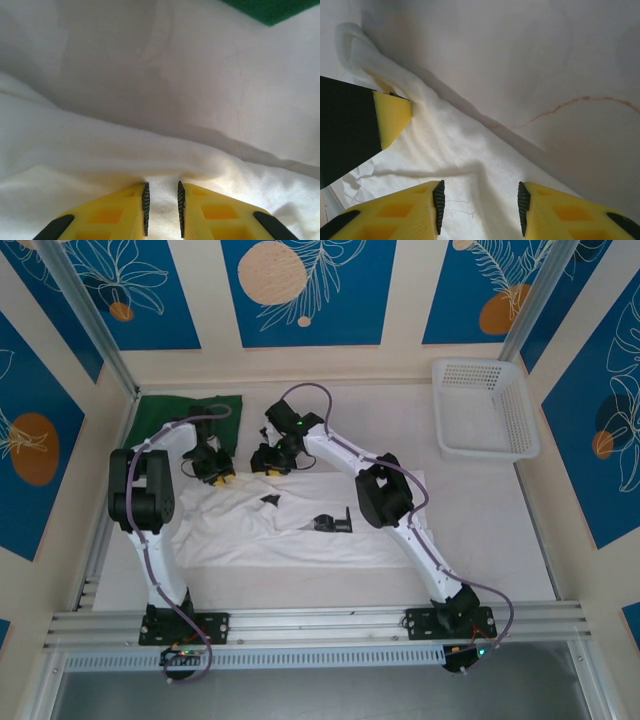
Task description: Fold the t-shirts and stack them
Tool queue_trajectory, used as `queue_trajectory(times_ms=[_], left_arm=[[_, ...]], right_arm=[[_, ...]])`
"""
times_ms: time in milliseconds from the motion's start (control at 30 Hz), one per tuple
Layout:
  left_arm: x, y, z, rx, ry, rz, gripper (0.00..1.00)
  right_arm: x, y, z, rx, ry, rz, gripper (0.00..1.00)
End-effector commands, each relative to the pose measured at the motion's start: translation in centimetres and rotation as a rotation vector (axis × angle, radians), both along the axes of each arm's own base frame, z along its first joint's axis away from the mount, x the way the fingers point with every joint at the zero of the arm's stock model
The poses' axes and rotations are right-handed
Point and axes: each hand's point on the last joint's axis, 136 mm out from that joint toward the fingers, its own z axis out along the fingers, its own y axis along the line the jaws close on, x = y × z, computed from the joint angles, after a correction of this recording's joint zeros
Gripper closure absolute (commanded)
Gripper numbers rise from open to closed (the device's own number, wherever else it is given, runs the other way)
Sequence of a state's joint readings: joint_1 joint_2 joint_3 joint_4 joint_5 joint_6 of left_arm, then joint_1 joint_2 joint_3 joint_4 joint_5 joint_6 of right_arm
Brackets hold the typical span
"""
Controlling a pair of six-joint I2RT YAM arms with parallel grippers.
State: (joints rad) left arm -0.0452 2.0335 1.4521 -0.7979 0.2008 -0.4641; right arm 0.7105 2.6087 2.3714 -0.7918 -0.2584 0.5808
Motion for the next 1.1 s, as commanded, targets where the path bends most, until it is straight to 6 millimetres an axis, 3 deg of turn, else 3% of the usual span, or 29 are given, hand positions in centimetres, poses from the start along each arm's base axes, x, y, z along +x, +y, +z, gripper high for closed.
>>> queue_trajectory(times_ms=[0,433,733,900,1067], left_arm=[[-1.0,0.8,-0.9,0.024,0.054,0.009,0.76],[-1.1,0.8,-1.4,0.017,0.072,0.024,0.76],[-1.1,1.1,-1.6,0.035,0.08,0.031,0.77],[-1.2,1.3,-1.9,0.047,0.086,0.035,0.76],[-1.4,1.6,-2.3,0.062,0.099,0.044,0.76]], right_arm=[[-1.0,0.8,0.2,0.004,0.001,0.047,0.56],[-2.4,1.3,0.0,0.005,0.025,0.086,0.64],[-2.9,1.6,0.8,0.023,0.013,0.117,0.87],[-3.3,1.7,2.5,0.054,-0.017,0.154,0.97],[-4.2,1.5,4.1,0.085,-0.035,0.195,1.0]])
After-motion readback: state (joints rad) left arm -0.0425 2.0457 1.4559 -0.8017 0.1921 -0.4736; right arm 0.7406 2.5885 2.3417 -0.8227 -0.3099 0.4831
